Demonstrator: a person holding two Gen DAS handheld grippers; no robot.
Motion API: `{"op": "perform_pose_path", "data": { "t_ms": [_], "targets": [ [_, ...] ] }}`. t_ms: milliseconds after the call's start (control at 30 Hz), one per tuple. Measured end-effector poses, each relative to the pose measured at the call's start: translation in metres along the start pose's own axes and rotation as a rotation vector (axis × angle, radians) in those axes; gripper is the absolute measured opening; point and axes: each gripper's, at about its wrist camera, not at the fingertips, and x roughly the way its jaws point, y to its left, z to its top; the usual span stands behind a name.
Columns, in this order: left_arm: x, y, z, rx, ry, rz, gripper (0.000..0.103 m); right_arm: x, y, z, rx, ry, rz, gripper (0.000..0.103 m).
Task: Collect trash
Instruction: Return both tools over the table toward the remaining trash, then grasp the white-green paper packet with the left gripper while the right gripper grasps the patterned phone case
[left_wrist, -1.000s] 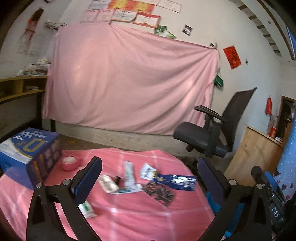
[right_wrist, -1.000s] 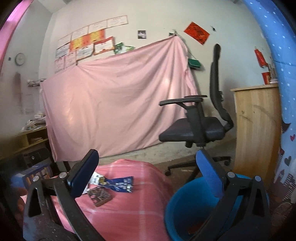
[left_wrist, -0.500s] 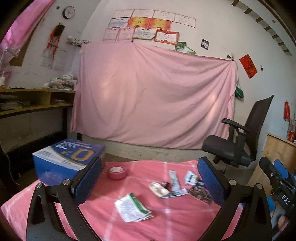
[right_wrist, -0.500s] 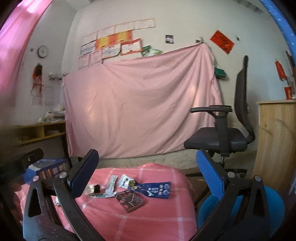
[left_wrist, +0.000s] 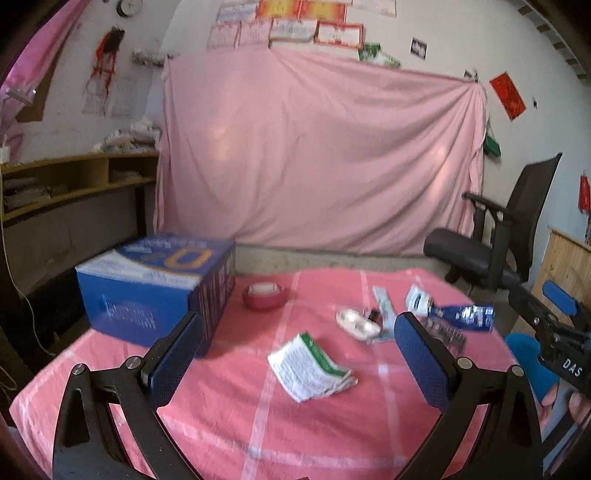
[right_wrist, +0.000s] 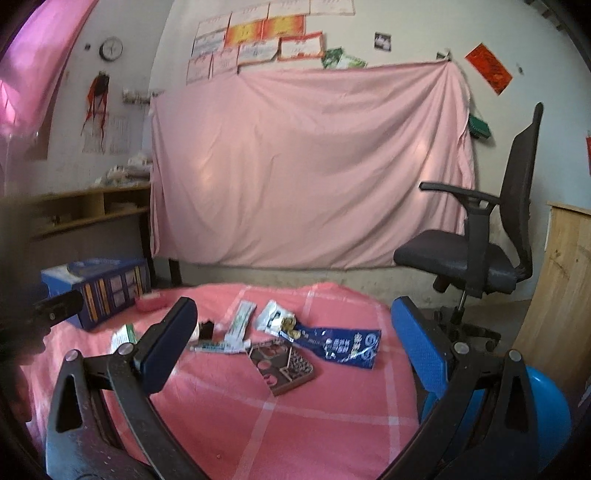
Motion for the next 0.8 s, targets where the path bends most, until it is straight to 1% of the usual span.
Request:
{"op": "perform_pose_path", "data": {
  "t_ms": [100, 267, 567, 667, 700, 800],
  "targets": [
    [0.013, 0.004, -0.006, -0.013, 0.074, -0.012, 0.101, 0.012, 0.002, -0.005, -0.009, 0.055, 0.002, 0.103],
    [0.029, 0.007, -0.011, -0.029, 0.173, -0.017, 0.101, 0.031, 0.003, -0.010, -0.012, 0.150, 0.008, 0.103],
    [0.052, 0.000, -0.012, -0.012, 0.283, -0.038, 0.101, 0.076, -0.005, -0.019, 0.030, 0.366, 0.040, 0.103],
    [0.058, 0.000, -0.013, -0.028, 0.309, -0.047, 0.100, 0.091, -0.007, -0.023, 0.054, 0.427, 0.059, 0.103],
    [0.060, 0.001, -0.014, -0.035, 0.320, -0.047, 0.099, 0.095, -0.008, -0.024, 0.062, 0.443, 0.069, 0.103],
    [0.067, 0.004, -0.016, -0.058, 0.358, -0.049, 0.091, 0.105, -0.009, -0.027, 0.075, 0.484, 0.084, 0.103]
  ]
}}
